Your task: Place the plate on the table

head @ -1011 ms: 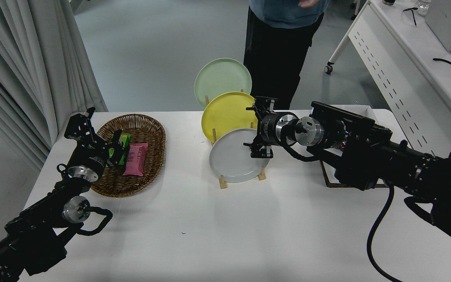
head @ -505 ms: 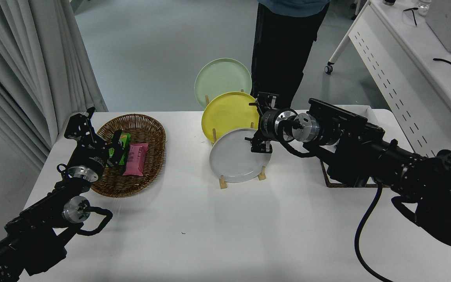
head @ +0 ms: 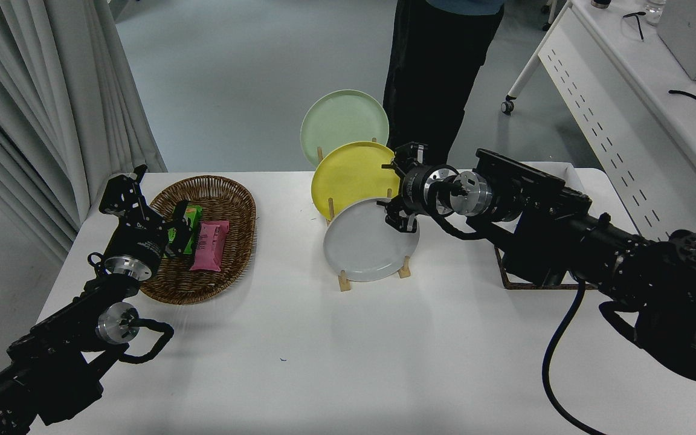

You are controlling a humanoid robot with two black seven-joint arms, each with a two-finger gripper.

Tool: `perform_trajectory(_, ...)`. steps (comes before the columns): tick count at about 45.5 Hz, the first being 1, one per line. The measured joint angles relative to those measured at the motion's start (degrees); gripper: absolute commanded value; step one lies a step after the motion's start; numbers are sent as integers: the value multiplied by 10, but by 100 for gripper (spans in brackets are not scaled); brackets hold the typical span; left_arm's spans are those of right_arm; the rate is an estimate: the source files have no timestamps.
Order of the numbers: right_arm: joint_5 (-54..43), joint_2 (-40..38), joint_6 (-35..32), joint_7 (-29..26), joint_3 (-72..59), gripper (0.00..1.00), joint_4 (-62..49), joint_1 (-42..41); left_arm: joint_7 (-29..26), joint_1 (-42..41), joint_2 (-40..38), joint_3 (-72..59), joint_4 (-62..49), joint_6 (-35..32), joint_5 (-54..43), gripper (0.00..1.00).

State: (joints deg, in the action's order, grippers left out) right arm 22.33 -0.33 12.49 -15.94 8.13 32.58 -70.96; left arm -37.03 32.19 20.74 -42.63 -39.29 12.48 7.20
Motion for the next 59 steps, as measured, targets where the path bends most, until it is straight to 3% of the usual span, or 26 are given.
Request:
perform_trajectory(22, 12, -2, 2, -40, 11, 42, 0, -5, 0, 0, 0, 0, 0, 0, 0, 100)
perform_trajectory(38, 16, -3, 11, -49, 12, 38, 0, -6, 1, 0, 0, 0, 0, 0, 0, 100)
perform_trajectory(43, 18, -3, 13, -52, 12, 32, 0, -7, 1, 0, 0, 0, 0, 0, 0, 100)
perform_trajectory(59, 21, -4, 16, -55, 12, 32, -1, -7, 0, 0, 0, 0, 0, 0, 0, 100)
